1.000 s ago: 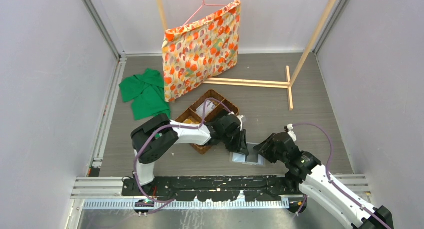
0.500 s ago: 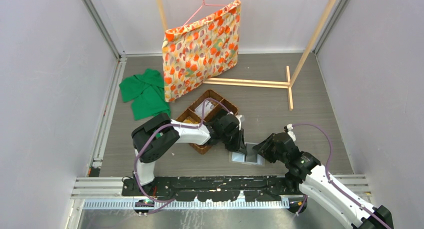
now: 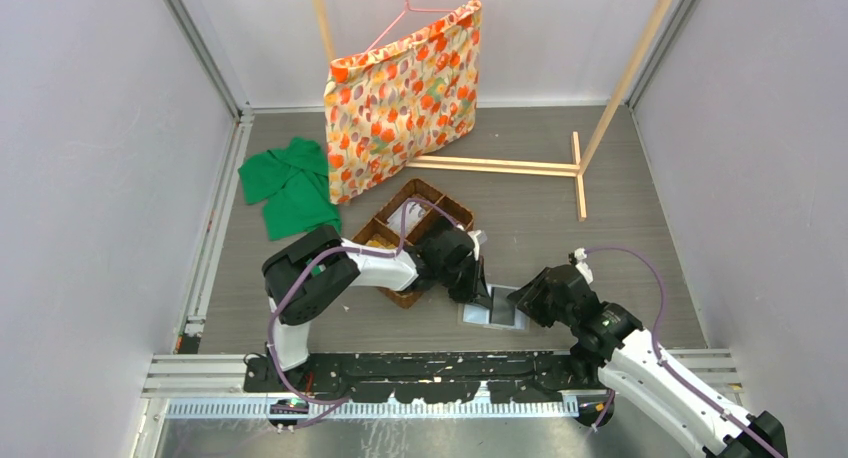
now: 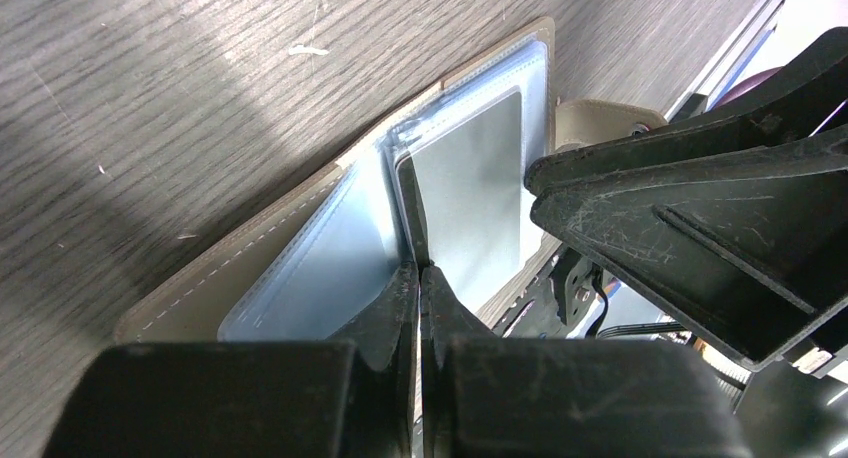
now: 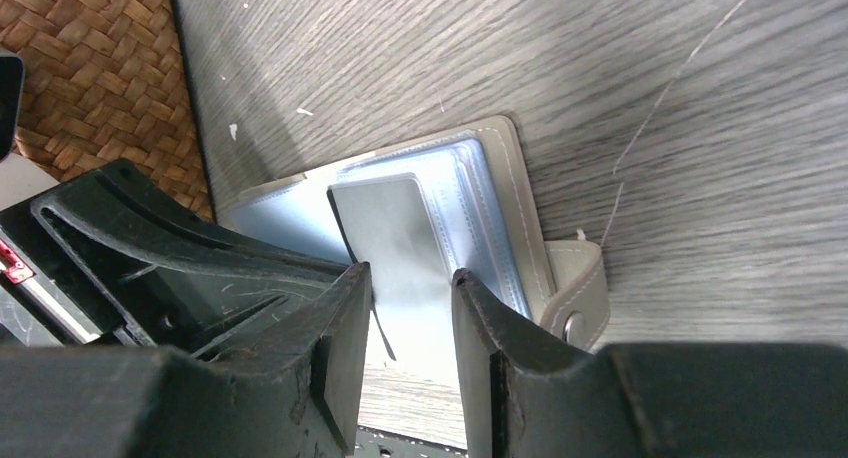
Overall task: Take the credit cards out of the card holder
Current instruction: Remove the credit card from the card holder.
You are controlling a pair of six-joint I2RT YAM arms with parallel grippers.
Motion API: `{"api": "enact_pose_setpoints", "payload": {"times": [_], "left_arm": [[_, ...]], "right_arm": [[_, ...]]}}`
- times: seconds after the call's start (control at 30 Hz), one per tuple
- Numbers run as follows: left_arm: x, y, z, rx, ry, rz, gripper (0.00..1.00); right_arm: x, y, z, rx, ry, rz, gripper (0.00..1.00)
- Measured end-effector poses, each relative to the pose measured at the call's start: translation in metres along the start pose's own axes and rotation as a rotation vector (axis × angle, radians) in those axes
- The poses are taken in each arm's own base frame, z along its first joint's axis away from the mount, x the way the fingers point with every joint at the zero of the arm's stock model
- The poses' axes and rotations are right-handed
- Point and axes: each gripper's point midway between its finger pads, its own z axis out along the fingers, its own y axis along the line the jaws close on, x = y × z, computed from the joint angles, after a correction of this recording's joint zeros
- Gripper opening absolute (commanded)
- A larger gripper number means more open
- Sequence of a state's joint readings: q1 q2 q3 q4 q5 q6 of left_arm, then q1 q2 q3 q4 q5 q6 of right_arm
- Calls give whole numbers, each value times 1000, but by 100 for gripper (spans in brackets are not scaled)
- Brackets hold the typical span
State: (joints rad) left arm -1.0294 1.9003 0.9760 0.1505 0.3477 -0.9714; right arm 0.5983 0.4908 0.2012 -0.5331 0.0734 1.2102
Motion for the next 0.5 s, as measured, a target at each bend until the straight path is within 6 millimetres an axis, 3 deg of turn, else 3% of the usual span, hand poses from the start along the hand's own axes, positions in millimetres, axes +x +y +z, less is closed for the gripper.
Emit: {"api": "enact_pose_setpoints", "payload": {"times": [0.5], "left_arm": [[-1,4,-6,-31,-4,8,1]], "right_arm": [[2,0,0,13,15,-30,41]]}}
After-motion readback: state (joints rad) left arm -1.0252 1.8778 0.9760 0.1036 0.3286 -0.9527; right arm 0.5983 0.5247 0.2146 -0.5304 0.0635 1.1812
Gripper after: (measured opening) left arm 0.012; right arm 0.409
